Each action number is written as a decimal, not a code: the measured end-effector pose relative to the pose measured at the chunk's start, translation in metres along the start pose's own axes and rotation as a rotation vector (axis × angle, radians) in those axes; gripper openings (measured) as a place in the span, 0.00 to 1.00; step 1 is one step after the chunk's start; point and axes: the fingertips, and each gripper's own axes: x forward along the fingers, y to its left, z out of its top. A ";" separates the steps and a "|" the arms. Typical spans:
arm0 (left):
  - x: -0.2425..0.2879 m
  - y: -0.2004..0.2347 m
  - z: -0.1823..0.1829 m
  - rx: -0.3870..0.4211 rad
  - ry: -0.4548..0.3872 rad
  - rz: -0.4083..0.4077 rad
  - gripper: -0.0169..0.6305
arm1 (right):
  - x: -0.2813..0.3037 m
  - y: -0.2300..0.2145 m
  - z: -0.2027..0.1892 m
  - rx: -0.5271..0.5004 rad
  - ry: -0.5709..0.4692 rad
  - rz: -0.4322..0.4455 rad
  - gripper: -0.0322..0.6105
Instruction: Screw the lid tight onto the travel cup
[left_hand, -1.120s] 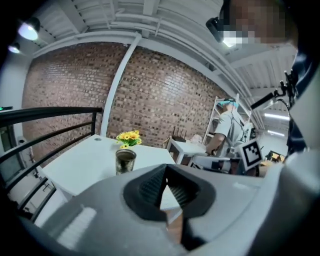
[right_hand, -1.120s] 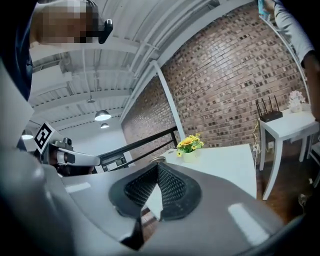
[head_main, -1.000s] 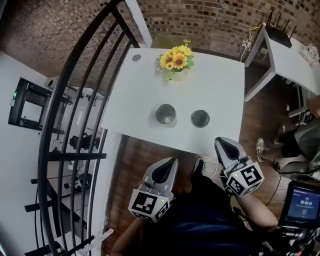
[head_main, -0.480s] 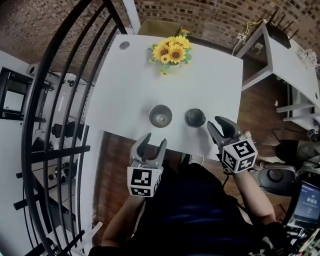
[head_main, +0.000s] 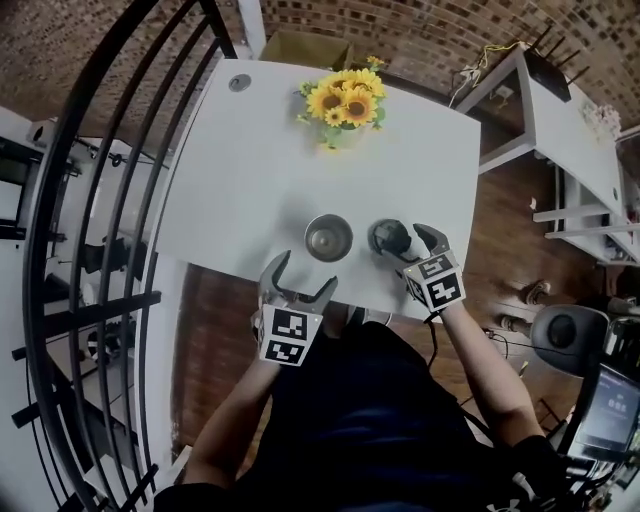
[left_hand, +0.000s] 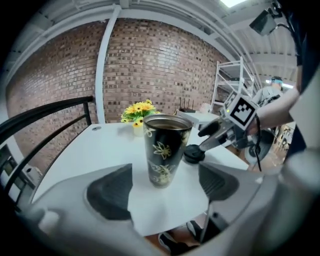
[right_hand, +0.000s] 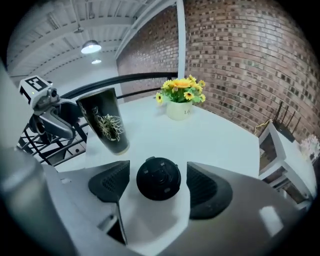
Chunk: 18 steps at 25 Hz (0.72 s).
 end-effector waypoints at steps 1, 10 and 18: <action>-0.001 -0.001 0.000 -0.001 -0.001 -0.011 0.66 | 0.006 0.000 -0.003 0.000 0.028 -0.005 0.61; -0.012 -0.002 -0.007 -0.021 0.006 -0.021 0.66 | 0.044 -0.004 -0.030 -0.028 0.195 0.026 0.60; -0.013 0.003 -0.010 -0.037 -0.001 -0.036 0.65 | 0.044 0.001 -0.020 -0.028 0.232 0.074 0.59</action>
